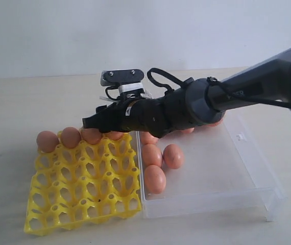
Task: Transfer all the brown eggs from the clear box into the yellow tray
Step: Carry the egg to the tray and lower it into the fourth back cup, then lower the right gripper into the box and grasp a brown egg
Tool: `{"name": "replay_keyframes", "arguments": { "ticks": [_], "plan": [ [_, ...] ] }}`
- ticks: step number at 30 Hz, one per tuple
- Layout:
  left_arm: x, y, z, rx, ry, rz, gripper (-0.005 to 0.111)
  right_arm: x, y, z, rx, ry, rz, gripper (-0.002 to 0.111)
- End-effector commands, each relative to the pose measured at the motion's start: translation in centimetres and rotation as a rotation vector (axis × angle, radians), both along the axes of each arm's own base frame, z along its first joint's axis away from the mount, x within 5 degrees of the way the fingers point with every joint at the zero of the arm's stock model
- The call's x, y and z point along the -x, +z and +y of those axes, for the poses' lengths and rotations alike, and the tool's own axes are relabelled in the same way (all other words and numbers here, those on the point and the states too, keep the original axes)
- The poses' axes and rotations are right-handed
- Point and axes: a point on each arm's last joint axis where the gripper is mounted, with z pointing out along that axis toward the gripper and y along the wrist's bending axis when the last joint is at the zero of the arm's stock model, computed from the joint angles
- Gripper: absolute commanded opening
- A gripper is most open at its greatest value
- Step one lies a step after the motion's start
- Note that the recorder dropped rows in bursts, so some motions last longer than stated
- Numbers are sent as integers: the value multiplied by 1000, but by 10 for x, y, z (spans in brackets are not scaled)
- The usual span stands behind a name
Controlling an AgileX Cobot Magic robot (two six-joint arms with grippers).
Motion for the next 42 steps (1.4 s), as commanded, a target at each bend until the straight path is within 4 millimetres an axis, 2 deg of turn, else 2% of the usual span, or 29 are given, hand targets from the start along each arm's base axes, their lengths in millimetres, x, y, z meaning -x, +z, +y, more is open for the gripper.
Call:
{"name": "replay_keyframes", "arguments": {
  "ticks": [1,6,10,16,20,23,26,31,42],
  "plan": [
    [0,2,0,5,-2,-19,0,-1,35,-4,-30,5,-52,58],
    [0,2,0,5,-2,-19,0,7,66,-8,-26,22,-35,58],
    [0,2,0,5,-2,-19,0,24,96,-18,49,68,44,58],
    [0,2,0,4,-2,-19,0,57,126,-54,308,155,264,58],
    [0,2,0,5,-2,-19,0,59,133,-85,392,129,385,57],
    [0,2,0,5,-2,-19,0,44,124,-108,413,68,450,55],
    [0,2,0,5,-2,-19,0,33,105,-115,394,30,522,55],
    [0,2,0,5,-2,-19,0,21,61,-107,375,29,604,55],
    [0,2,0,5,-2,-19,0,10,18,-101,387,30,622,55]
  ]
}}
